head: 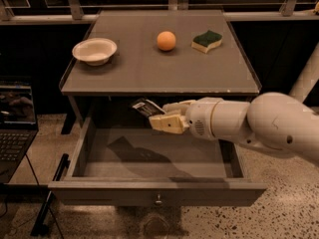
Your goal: Place rxbar chocolate into top drawer
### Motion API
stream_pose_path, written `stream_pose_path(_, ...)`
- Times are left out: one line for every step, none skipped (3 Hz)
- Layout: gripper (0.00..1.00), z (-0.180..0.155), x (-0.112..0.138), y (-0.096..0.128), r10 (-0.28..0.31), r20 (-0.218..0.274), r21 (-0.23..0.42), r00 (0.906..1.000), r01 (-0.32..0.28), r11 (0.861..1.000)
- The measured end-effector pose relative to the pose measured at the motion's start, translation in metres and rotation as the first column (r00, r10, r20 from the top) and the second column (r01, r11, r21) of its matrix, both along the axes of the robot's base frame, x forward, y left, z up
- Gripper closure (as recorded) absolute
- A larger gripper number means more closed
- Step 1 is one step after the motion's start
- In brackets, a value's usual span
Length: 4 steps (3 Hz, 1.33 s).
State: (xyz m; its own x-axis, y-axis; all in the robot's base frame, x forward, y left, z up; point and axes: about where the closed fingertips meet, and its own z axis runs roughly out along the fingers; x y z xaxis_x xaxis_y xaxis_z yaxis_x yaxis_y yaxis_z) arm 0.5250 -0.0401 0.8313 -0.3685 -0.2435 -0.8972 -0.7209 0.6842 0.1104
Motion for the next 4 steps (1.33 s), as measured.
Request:
stream_pose_path(1.00,-0.046,0.010,-0.025,-0.106,-0.025,0.082,0.9941,0.107,0.991)
stream_pose_path(1.00,-0.084,0.031,-0.049,-0.222,-0.072,0.096,0.9723,0.229,0.969)
stream_pose_path(1.00,-0.120,0.047,-0.061,-0.298,-0.151,0.055,0.9426,0.309,0.950)
stream_pose_path(1.00,-0.149,0.057,-0.070,-0.354,-0.222,-0.005,0.9085,0.362,0.932)
